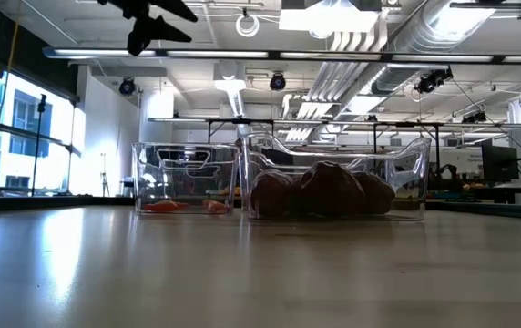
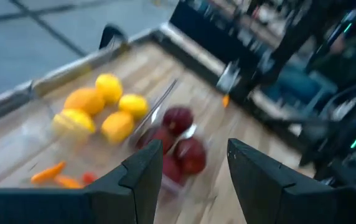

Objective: Sort produce into baskets
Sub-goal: Put the orange chili pepper into the top left transparent bin

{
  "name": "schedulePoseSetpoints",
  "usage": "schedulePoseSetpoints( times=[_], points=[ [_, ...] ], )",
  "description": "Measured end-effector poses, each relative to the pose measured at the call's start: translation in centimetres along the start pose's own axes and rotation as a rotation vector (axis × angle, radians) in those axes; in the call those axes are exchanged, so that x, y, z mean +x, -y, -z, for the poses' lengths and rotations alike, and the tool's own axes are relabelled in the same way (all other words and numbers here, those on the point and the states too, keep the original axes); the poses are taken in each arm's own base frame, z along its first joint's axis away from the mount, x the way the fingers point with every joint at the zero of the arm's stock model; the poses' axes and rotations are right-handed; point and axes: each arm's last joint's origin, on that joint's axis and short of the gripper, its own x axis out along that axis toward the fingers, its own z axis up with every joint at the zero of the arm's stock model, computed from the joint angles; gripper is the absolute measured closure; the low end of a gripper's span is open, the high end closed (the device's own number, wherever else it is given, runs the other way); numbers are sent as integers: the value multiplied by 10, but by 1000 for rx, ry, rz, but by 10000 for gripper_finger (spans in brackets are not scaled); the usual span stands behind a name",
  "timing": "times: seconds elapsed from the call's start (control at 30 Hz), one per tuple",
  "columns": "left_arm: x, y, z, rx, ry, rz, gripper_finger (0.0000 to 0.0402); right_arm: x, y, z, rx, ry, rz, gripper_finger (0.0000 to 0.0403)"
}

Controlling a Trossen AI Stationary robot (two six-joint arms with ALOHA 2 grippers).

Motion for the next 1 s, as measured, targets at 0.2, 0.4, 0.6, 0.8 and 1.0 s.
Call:
schedulePoseSetpoints(
  times=[0.2, 0.4, 0.6, 0.8, 1.0],
  points=[
    [-1, 5, -6, -13, 101, 26, 234, 41, 2, 33, 87, -144, 239, 163],
    [-1, 7, -10, -12, 144, 48, 234, 63, 3, 38, 124, -122, 325, 165],
    [-1, 7, -10, -12, 146, 49, 234, 77, 8, 36, 132, -89, 402, 194],
    [-1, 7, -10, -12, 147, 49, 234, 79, 8, 36, 133, -86, 407, 271],
    [-2, 9, -13, -35, 168, 80, 234, 79, 9, 34, 110, -58, 387, 367]
  ],
)
